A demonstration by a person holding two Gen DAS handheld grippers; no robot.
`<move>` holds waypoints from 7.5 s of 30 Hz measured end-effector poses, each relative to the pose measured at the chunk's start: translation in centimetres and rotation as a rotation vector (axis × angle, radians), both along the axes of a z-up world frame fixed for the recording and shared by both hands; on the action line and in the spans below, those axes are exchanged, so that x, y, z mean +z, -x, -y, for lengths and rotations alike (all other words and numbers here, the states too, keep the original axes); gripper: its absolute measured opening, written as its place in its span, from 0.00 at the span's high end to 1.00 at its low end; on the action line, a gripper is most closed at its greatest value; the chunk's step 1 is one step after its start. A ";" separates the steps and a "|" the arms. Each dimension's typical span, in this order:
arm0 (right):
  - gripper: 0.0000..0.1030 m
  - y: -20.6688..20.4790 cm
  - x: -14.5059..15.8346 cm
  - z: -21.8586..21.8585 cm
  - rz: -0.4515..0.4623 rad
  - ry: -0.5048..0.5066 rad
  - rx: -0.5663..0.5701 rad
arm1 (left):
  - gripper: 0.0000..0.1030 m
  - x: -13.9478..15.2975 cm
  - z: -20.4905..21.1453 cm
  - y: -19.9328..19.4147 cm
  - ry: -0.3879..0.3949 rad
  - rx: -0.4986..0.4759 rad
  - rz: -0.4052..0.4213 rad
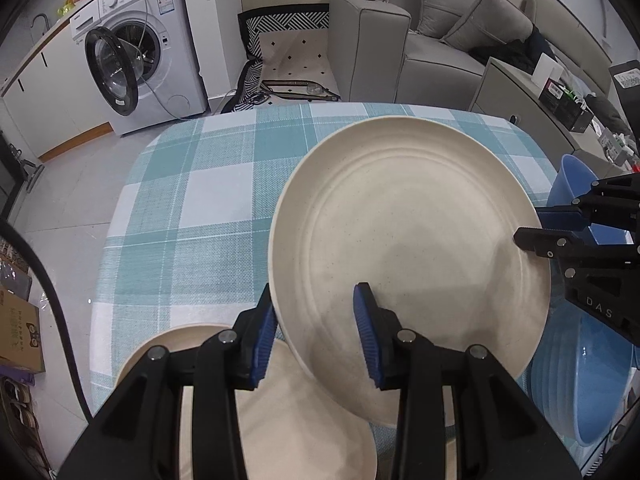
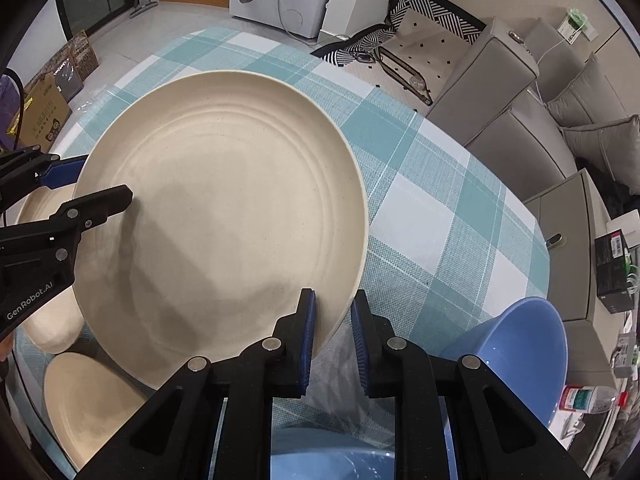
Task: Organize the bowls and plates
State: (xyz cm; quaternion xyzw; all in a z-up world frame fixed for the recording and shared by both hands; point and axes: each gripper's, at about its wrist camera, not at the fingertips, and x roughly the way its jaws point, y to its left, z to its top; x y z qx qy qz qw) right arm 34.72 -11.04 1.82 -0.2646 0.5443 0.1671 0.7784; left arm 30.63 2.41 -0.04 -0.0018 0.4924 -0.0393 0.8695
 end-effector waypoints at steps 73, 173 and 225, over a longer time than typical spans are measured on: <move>0.83 24.7 3.2 1.2 0.163 -0.144 0.060 | 0.65 1.6 0.0 22.5 -0.033 0.025 0.128; 0.01 28.7 2.3 7.0 0.228 -0.456 -0.061 | 0.00 1.1 -0.6 24.2 0.059 -0.026 0.267; 0.01 20.0 6.1 -3.5 0.229 -0.502 -0.026 | 0.00 0.5 -12.0 19.4 0.052 0.282 0.249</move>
